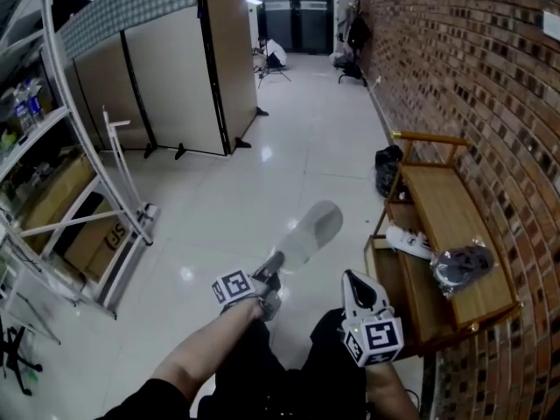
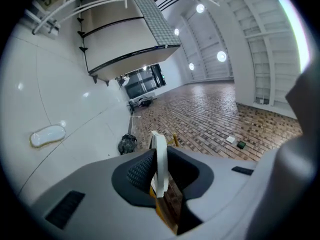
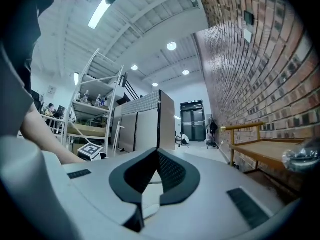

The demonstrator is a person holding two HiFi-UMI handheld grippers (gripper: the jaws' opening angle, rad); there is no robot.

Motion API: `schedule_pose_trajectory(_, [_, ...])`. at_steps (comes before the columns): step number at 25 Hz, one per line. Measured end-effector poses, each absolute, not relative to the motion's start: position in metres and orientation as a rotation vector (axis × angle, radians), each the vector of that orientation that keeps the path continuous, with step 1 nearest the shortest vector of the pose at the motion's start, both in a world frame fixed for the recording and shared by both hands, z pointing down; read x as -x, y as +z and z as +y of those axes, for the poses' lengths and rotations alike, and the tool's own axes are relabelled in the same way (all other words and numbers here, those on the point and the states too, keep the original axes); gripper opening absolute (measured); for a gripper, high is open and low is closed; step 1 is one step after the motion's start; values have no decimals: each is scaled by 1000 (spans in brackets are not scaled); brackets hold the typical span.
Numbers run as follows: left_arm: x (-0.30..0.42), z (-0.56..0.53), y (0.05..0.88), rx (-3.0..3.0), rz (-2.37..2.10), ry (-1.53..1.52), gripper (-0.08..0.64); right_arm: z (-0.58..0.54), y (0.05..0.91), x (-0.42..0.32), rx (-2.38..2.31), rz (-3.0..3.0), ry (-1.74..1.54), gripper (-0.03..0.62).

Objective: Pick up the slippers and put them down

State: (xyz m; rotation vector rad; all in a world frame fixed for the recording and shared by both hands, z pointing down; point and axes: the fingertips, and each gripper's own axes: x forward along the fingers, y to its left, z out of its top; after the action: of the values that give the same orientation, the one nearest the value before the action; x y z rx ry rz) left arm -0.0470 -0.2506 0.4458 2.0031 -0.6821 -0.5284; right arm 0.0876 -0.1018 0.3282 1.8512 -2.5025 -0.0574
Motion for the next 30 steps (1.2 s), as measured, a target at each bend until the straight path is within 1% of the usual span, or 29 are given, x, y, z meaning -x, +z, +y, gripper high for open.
schedule_pose_trajectory(6, [59, -264, 459, -1966, -689, -558, 61, -128, 337, -73, -1802, -2511, -34, 9])
schedule_pose_trajectory(11, [61, -286, 473, -1923, -696, -622, 61, -157, 350, -76, -1767, -2476, -24, 11])
schedule_pose_trajectory(14, [58, -308, 474, -1920, -681, -685, 61, -192, 357, -88, -1755, -2458, -37, 11])
schedule_pose_trajectory(21, [50, -344, 493, -1796, -642, -807, 61, -257, 383, -113, -1803, -2424, 75, 11])
schedule_pose_trajectory(25, [31, -364, 514, -1818, -652, -757, 61, -294, 407, -125, -1817, -2403, 133, 9])
schedule_pose_trajectory(30, [9, -387, 555, -1798, -664, -702, 61, -330, 463, -139, -1796, -2390, 213, 9])
